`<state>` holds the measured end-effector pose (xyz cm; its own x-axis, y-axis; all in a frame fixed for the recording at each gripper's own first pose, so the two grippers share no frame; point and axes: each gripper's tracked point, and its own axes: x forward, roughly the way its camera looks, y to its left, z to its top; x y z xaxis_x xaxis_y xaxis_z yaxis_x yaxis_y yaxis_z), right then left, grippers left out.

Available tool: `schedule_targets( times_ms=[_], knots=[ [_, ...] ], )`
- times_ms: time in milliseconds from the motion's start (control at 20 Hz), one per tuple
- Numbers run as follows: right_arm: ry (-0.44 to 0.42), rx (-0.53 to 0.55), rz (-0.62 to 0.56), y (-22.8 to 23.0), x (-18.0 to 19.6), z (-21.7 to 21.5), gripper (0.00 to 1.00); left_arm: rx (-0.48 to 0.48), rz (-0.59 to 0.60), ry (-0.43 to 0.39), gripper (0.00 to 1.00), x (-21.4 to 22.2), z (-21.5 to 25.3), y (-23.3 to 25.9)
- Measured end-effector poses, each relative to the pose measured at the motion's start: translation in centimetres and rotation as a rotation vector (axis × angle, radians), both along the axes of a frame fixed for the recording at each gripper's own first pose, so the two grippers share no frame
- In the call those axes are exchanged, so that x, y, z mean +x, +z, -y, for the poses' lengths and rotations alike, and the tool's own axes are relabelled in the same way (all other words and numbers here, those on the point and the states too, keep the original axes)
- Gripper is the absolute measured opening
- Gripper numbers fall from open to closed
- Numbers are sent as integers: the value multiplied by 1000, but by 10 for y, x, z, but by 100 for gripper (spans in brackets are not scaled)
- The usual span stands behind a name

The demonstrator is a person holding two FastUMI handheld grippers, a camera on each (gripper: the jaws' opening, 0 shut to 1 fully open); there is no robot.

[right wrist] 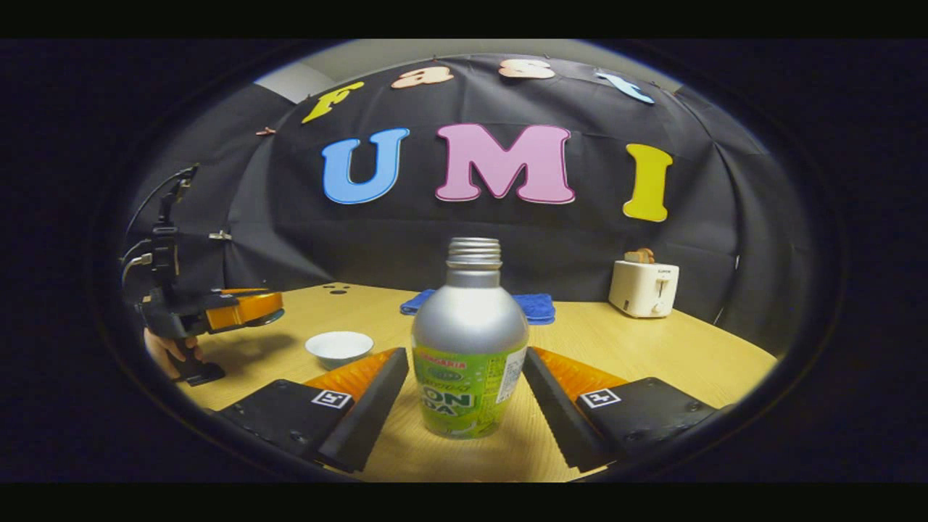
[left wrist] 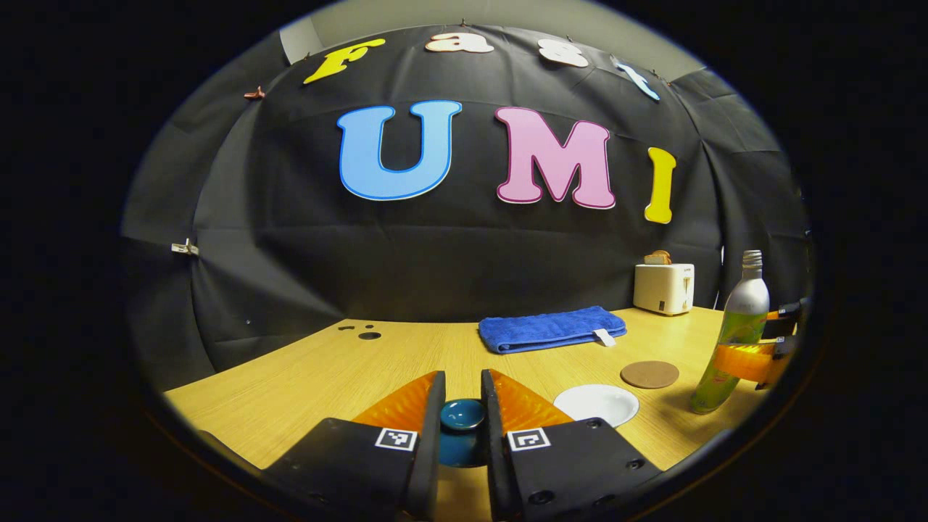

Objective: Open the teacup lid with one hand, grasp the water bottle and pour water into the teacup with the other hand; after pouring, place the water bottle on the coaster and then close the teacup lid.

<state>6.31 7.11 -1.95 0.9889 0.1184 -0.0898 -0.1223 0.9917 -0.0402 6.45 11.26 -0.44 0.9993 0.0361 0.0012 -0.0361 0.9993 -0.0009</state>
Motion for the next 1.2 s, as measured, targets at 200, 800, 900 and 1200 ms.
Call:
schedule_targets(
  times_ms=[200, 800, 900, 1200],
  knots=[
    [10, 15, -29, -3, 21, -5, 97, 0, 0, -1, 31, 2, -8, 0],
    [61, -472, 15, 27, 50, 0, 71, 2, 1, 17, 31, 0, -38, -1],
    [79, -637, 57, 33, 59, -7, 75, 2, 1, 30, 31, -1, -44, -1],
    [197, -1073, 122, 12, 84, -33, 75, 2, 0, 45, 31, -2, -52, -2]
  ],
)
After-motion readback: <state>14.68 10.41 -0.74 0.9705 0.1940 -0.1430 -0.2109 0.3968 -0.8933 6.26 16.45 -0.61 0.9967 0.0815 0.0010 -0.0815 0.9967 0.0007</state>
